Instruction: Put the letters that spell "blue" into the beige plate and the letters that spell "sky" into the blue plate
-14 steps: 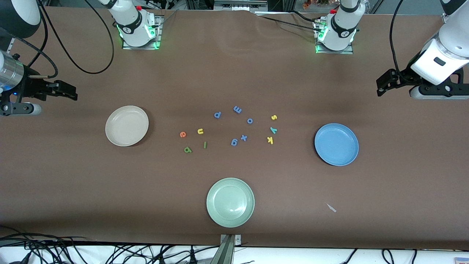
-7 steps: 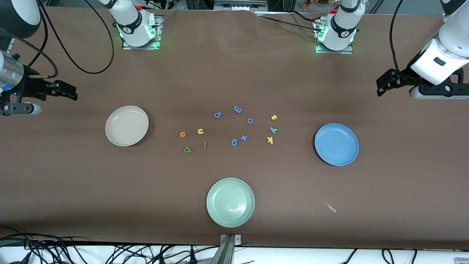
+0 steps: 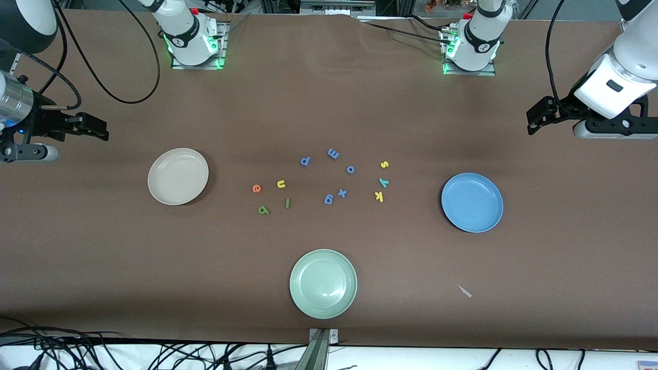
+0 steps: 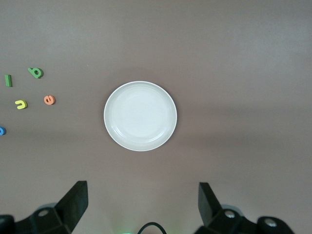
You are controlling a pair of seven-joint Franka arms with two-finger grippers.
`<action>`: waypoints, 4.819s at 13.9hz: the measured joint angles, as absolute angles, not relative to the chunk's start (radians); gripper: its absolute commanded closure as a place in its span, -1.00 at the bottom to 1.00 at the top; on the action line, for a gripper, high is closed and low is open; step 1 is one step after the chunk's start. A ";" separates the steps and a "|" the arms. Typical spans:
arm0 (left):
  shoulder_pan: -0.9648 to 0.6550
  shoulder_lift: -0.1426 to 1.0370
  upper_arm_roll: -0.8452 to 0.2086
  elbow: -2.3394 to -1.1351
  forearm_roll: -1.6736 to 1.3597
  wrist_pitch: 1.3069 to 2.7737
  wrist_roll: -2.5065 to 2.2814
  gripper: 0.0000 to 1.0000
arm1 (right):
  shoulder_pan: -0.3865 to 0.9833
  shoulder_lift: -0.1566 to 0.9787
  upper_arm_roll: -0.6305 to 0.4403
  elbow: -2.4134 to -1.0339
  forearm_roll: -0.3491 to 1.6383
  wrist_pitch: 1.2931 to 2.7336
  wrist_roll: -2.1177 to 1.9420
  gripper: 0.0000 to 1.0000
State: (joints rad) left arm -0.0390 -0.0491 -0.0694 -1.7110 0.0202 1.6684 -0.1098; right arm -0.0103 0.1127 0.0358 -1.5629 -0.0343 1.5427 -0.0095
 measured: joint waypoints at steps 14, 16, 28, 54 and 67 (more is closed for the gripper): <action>-0.038 -0.049 -0.067 -1.711 0.020 1.642 -0.110 -1.00 | -0.010 0.113 0.034 -1.563 -0.034 1.543 -0.010 -1.00; -0.038 -0.049 -0.067 -1.711 0.020 1.642 -0.110 -1.00 | -0.010 0.113 0.034 -1.563 -0.034 1.543 -0.010 -1.00; -0.038 -0.049 -0.064 -1.711 0.020 1.642 -0.109 -1.00 | -0.010 0.113 0.034 -1.563 -0.034 1.543 -0.010 -1.00; -0.250 0.530 -0.082 -1.493 0.020 1.812 -0.349 -1.00 | 0.232 0.486 0.045 -1.570 0.050 1.944 0.152 -1.00; -0.455 0.747 -0.085 -1.492 0.020 2.038 -0.542 -1.00 | 0.390 0.589 0.045 -1.776 0.050 2.330 0.387 -1.00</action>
